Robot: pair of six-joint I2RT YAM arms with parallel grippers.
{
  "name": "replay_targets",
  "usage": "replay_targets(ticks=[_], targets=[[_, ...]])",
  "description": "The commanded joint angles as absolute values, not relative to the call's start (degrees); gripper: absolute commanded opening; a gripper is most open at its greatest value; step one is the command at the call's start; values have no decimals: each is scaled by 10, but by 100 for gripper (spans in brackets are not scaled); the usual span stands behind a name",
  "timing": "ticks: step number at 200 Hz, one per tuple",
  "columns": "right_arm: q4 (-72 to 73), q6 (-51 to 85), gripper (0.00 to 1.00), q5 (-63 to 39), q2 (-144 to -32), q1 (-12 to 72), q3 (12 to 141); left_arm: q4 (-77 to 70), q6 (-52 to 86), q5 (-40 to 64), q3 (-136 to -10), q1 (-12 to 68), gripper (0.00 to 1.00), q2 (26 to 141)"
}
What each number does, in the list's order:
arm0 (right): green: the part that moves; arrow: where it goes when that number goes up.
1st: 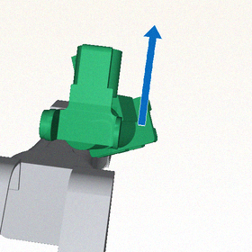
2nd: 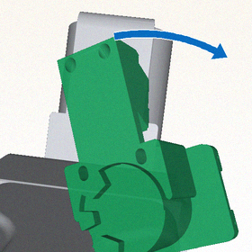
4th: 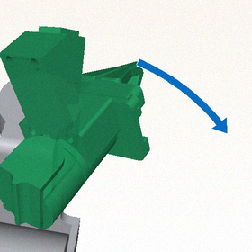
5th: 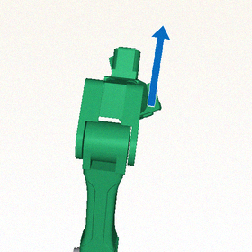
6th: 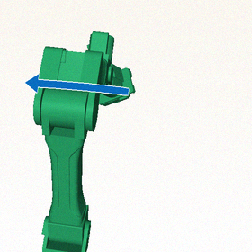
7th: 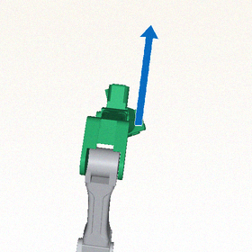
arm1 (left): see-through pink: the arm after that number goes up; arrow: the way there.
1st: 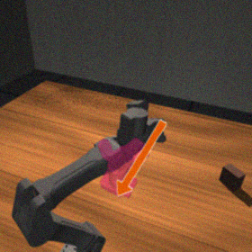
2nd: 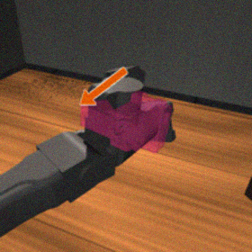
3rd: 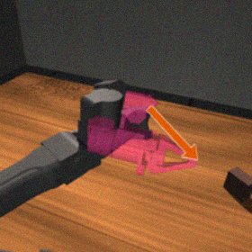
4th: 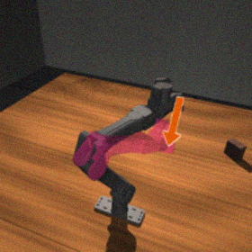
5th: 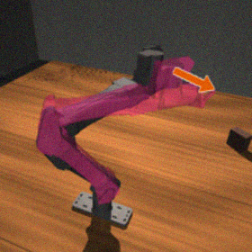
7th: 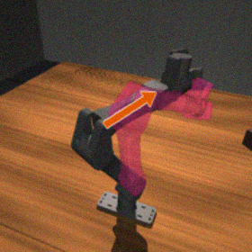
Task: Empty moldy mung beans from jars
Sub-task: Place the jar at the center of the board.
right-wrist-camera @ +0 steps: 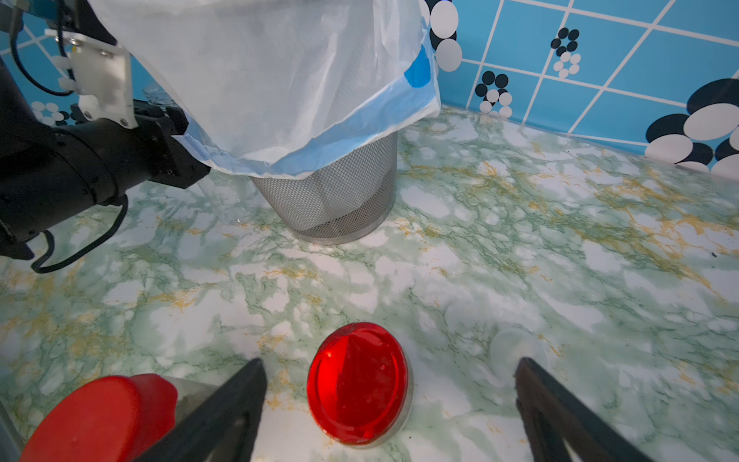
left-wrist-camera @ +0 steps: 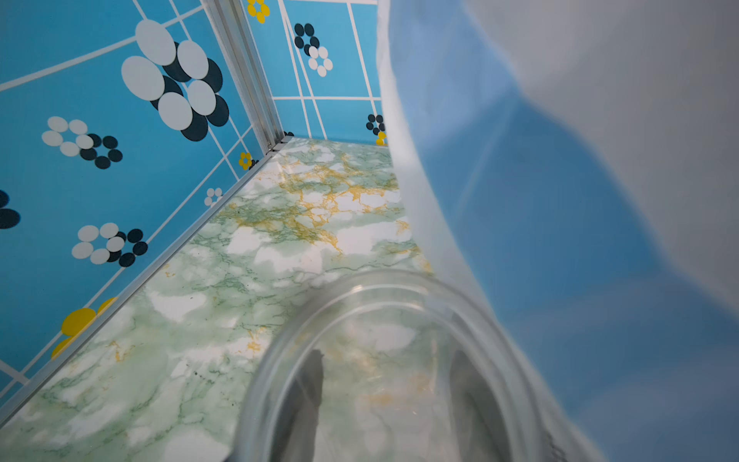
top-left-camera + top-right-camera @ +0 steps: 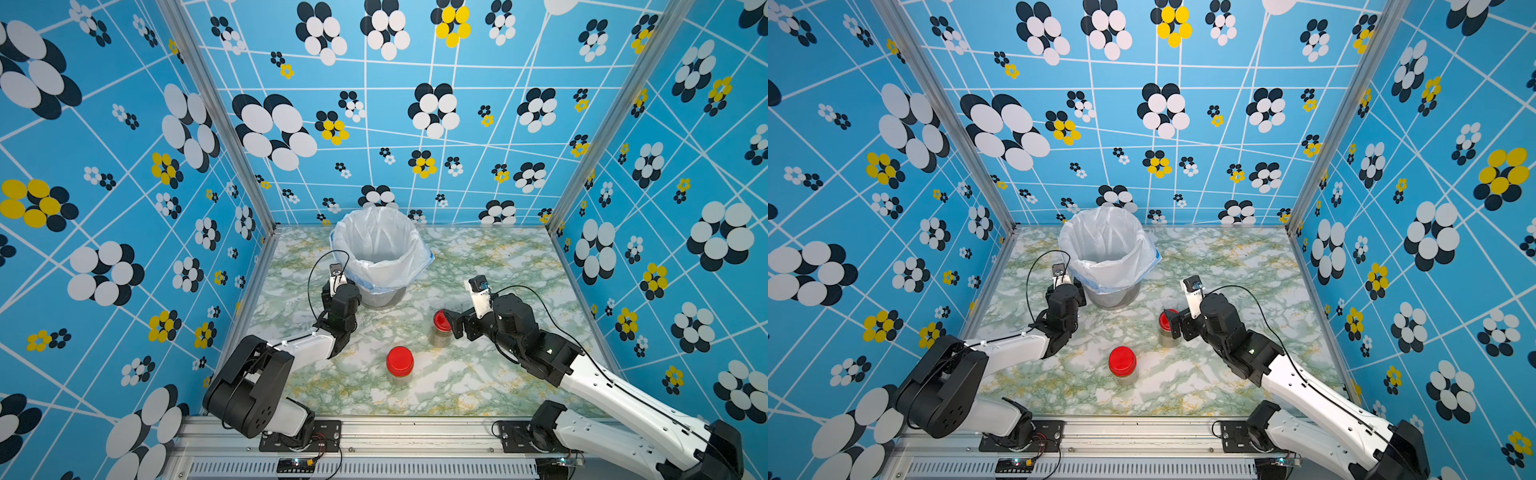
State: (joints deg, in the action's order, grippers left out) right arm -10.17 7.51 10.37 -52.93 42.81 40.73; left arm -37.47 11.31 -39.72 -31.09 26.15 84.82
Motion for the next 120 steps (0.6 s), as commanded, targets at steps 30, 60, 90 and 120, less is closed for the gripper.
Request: replay_targets(ticks=[30, 60, 90, 120], targets=[[-115, 69, 99, 85, -525, 425, 391, -436, 134, -441, -296, 255, 40, 885], [-114, 71, 99, 77, -528, 425, 387, -469, 139, -451, -276, 257, 53, 889], [-114, 75, 99, 57, -535, 425, 389, -487, 95, -455, -273, 271, 70, 873], [-106, 81, 99, 23, -541, 425, 389, -489, 65, -459, -279, 292, 77, 856]])
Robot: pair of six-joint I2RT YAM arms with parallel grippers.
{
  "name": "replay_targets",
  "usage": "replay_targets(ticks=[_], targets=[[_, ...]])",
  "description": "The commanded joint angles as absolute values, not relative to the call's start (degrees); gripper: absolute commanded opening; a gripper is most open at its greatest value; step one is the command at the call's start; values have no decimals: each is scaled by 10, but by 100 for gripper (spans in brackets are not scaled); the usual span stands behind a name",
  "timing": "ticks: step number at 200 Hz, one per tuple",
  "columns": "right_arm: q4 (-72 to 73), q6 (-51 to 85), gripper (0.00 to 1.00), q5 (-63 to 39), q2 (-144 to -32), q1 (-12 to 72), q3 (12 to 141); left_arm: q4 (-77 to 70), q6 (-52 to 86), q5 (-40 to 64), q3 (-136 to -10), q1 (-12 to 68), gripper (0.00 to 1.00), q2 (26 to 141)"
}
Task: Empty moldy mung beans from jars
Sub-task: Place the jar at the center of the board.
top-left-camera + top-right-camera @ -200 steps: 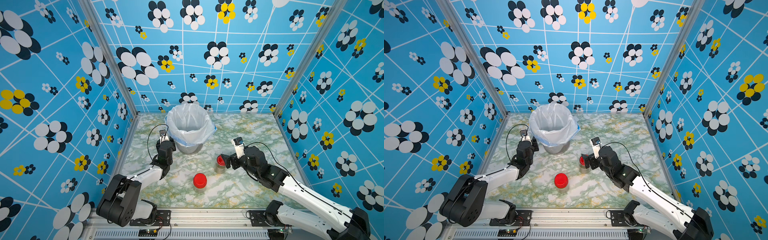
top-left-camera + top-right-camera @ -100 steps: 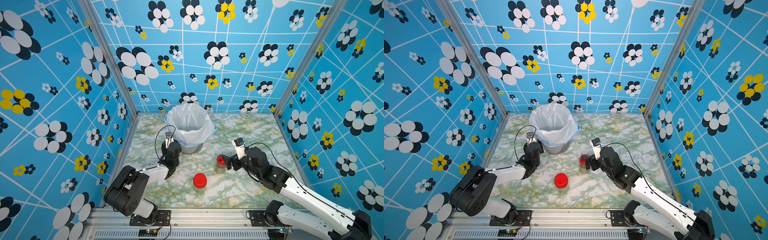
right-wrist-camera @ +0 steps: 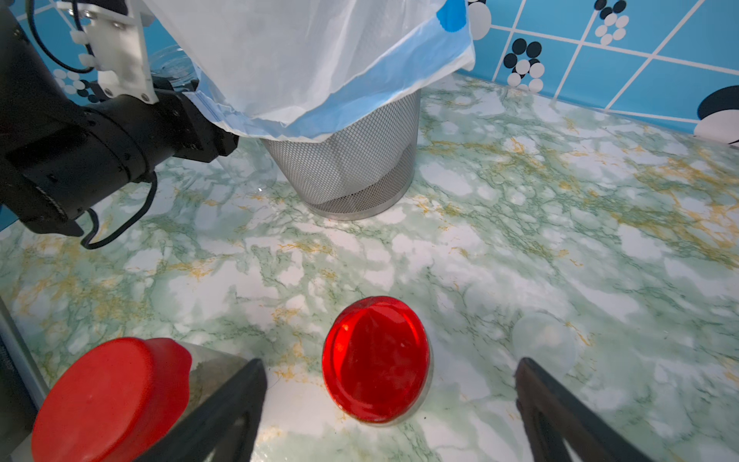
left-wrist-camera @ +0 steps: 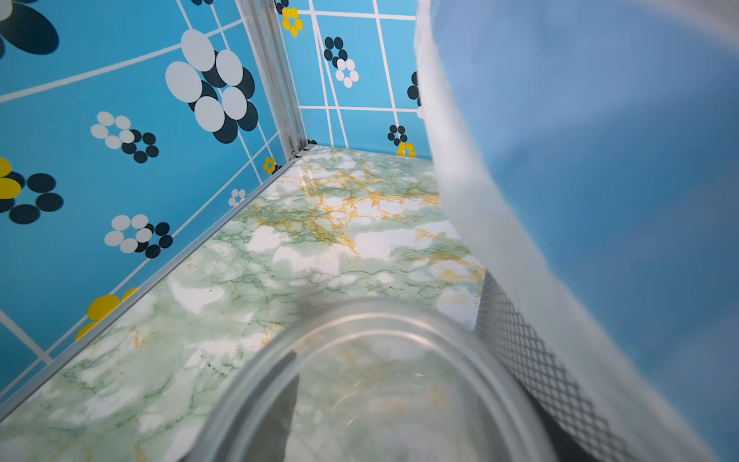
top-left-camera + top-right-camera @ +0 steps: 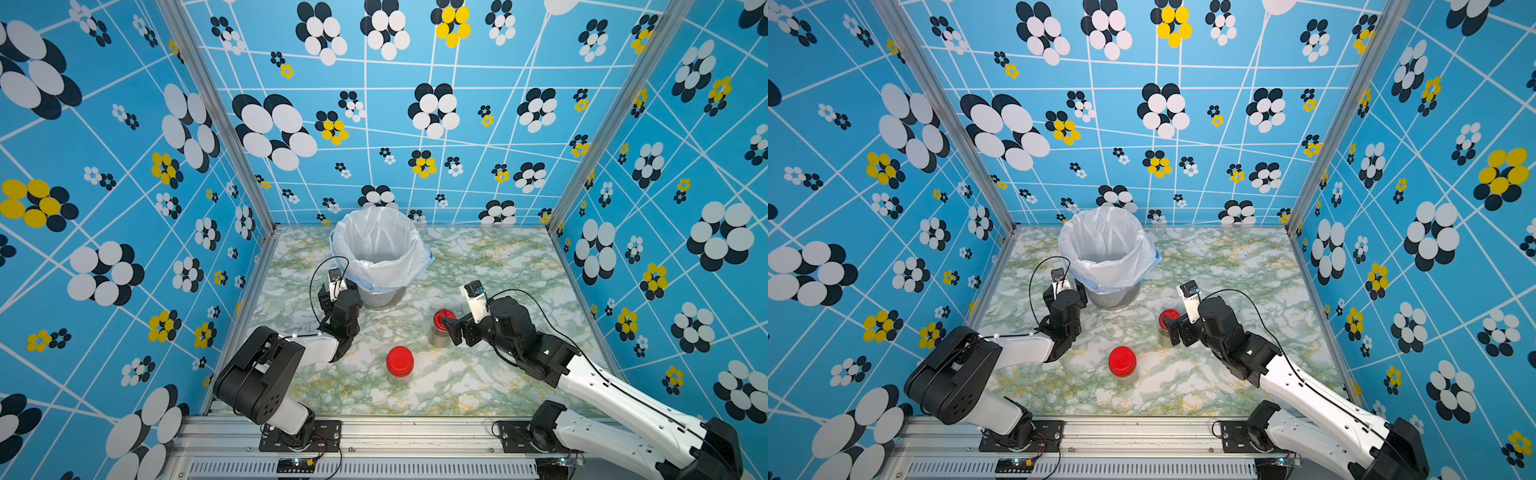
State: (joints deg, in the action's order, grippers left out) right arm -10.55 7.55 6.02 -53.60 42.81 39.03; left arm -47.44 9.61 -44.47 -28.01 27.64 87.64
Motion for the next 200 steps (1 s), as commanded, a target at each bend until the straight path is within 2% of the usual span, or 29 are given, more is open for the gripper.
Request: replay_targets(ticks=[1, 27, 67, 112, 145, 200], targets=[[-106, 81, 99, 22, -541, 425, 389, -489, 65, -460, -279, 293, 77, 856], [-120, 93, 99, 27, -543, 425, 386, -484, 71, -469, -271, 308, 81, 830], [-137, 104, 99, 58, -543, 425, 377, -445, 82, -486, -267, 325, 82, 791], [-143, 106, 99, 43, -585, 425, 391, -366, 128, -495, -266, 349, 83, 738], [-122, 116, 99, 42, -601, 425, 389, -329, 103, -521, -275, 368, 83, 740], [-123, 118, 93, 58, -642, 425, 409, -266, 133, -563, -250, 418, 83, 658]])
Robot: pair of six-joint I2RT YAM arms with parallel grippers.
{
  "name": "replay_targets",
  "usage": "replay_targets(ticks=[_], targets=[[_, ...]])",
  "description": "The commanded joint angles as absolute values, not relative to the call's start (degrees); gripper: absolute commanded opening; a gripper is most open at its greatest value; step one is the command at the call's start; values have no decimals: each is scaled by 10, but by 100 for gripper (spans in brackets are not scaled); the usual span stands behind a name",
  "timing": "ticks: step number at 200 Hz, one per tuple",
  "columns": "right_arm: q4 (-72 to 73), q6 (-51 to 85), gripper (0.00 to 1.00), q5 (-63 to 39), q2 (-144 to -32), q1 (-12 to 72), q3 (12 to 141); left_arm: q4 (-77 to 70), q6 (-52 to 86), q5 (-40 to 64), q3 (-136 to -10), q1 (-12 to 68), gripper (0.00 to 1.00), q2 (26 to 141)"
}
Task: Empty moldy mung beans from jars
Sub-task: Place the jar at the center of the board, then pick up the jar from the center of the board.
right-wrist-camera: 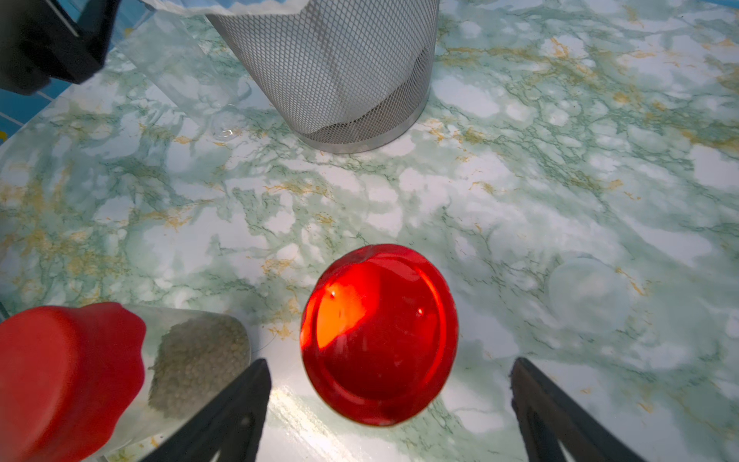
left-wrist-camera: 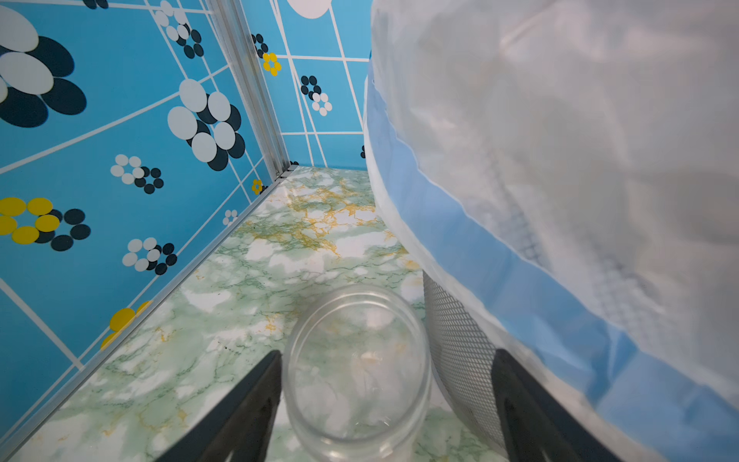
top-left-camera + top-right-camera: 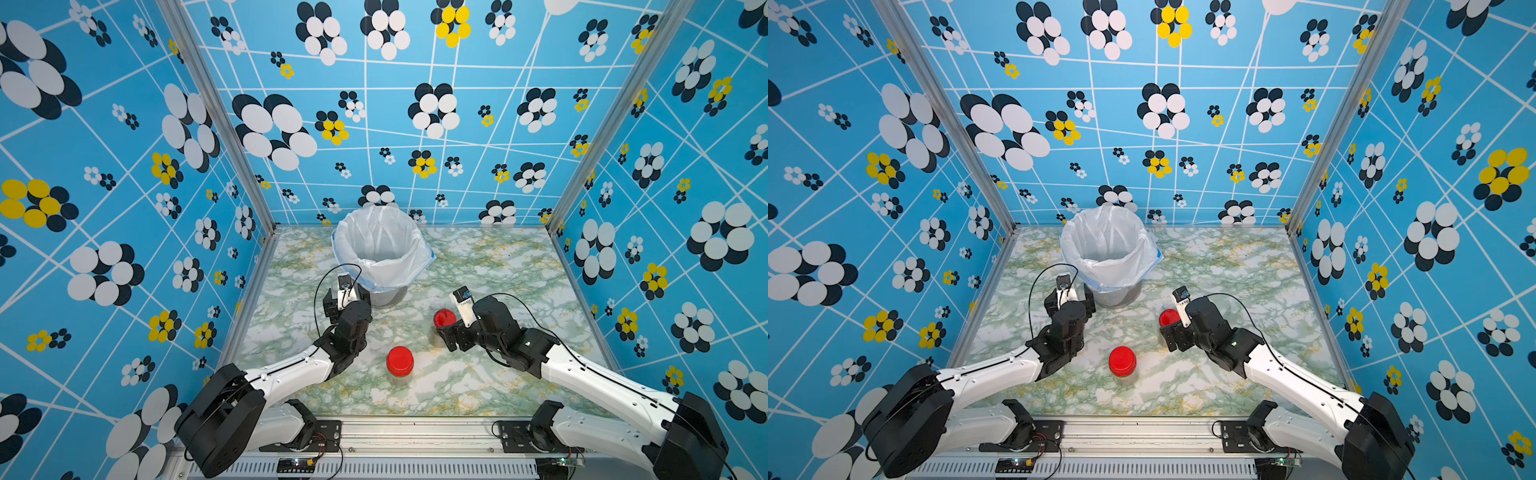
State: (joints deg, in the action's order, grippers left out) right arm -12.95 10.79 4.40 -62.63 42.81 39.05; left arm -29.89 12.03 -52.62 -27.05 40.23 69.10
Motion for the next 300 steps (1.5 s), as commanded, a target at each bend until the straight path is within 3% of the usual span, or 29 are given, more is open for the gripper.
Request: replay_targets(ticks=[1, 98, 153, 218, 300], targets=[[-122, 118, 93, 58, -642, 425, 409, -266, 133, -563, -250, 419, 83, 657], [-98, 133, 90, 76, -667, 425, 417, -191, 97, -587, -243, 506, 84, 587], [-87, 133, 73, 81, -685, 425, 417, -140, 100, -595, -247, 549, 86, 540], [-81, 127, 50, 82, -685, 424, 417, -168, 53, -532, -241, 572, 86, 503], [-108, 120, 45, 105, -657, 424, 453, -191, 2, -394, -271, 568, 89, 526]])
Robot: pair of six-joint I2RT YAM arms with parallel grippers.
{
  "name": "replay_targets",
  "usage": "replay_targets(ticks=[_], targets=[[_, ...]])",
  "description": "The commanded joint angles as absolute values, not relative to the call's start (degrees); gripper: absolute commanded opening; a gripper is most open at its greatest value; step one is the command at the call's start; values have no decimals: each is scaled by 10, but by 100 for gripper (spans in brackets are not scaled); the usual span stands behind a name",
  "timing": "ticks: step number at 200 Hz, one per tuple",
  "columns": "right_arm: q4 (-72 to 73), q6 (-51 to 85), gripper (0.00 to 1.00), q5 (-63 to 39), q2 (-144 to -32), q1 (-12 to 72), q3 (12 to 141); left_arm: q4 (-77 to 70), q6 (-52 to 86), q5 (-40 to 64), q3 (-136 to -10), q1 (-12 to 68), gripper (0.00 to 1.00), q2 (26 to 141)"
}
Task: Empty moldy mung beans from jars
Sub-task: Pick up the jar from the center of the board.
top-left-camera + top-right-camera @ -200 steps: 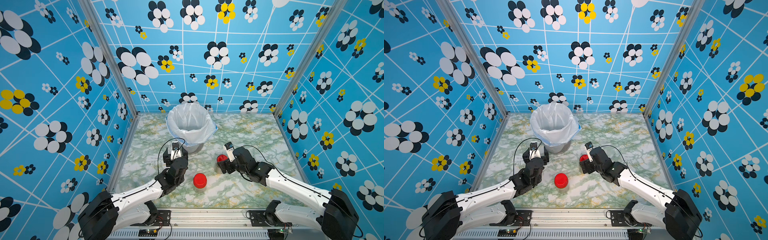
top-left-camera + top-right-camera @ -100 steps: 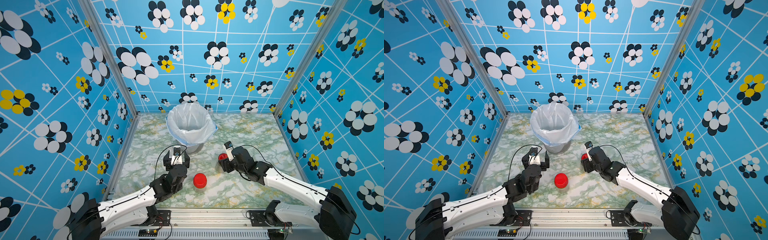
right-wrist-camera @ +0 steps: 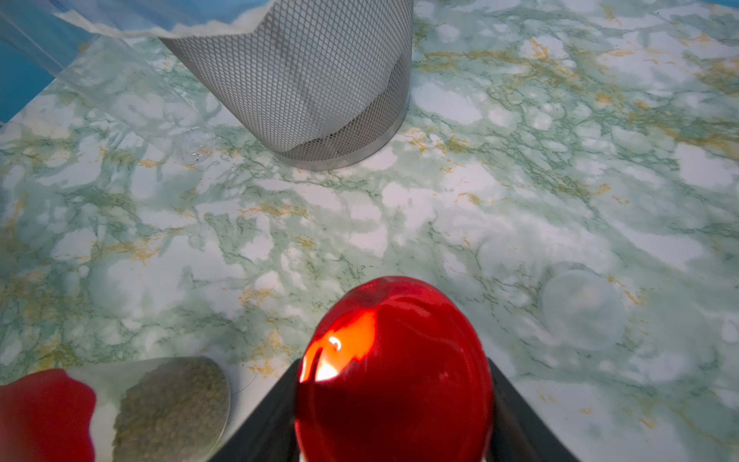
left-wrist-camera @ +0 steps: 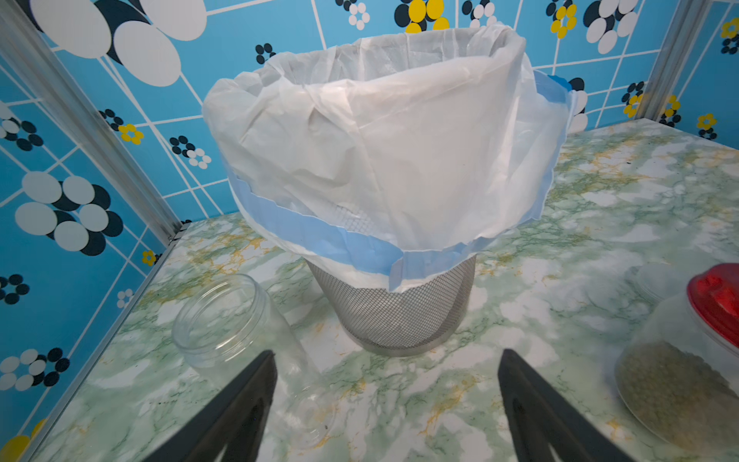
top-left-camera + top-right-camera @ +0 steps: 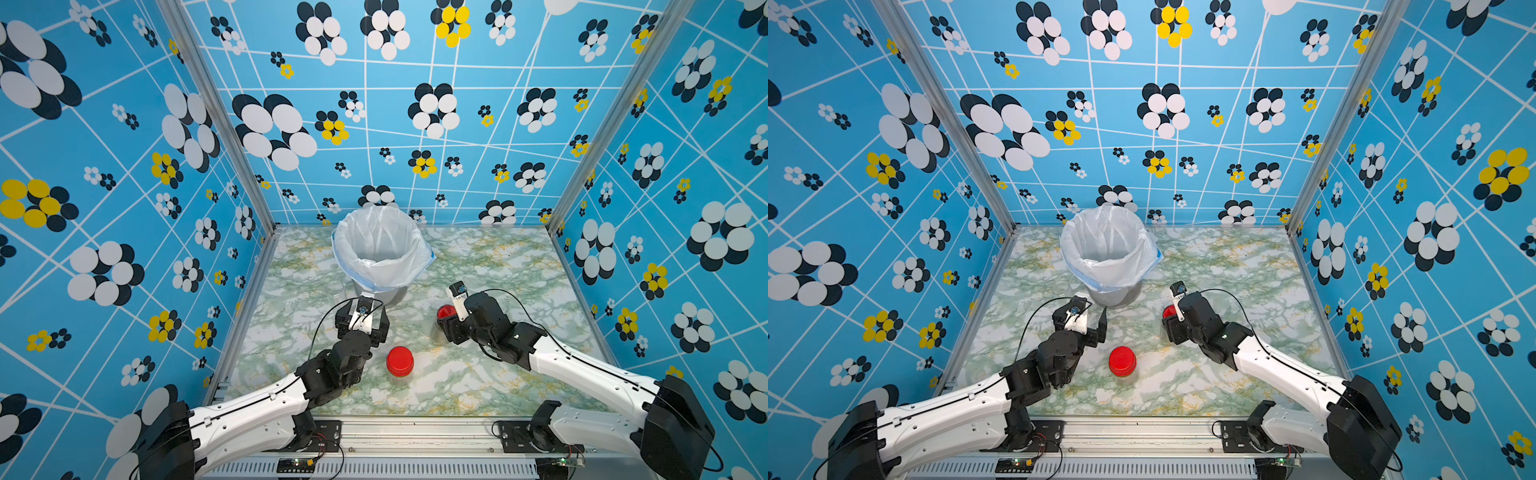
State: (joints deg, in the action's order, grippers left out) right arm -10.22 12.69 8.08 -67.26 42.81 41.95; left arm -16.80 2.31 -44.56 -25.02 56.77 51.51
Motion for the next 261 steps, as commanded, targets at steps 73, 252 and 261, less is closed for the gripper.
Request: replay_targets(ticks=[73, 252, 261], targets=[[-205, 107, 42, 124, -656, 421, 557, -209, -44, -193, -283, 565, 90, 539], [-262, 150, 40, 108, -604, 421, 674, -336, -81, 113, -462, 498, 95, 776], [-261, 152, 40, 103, -601, 421, 676, -340, -81, 120, -471, 495, 95, 791]])
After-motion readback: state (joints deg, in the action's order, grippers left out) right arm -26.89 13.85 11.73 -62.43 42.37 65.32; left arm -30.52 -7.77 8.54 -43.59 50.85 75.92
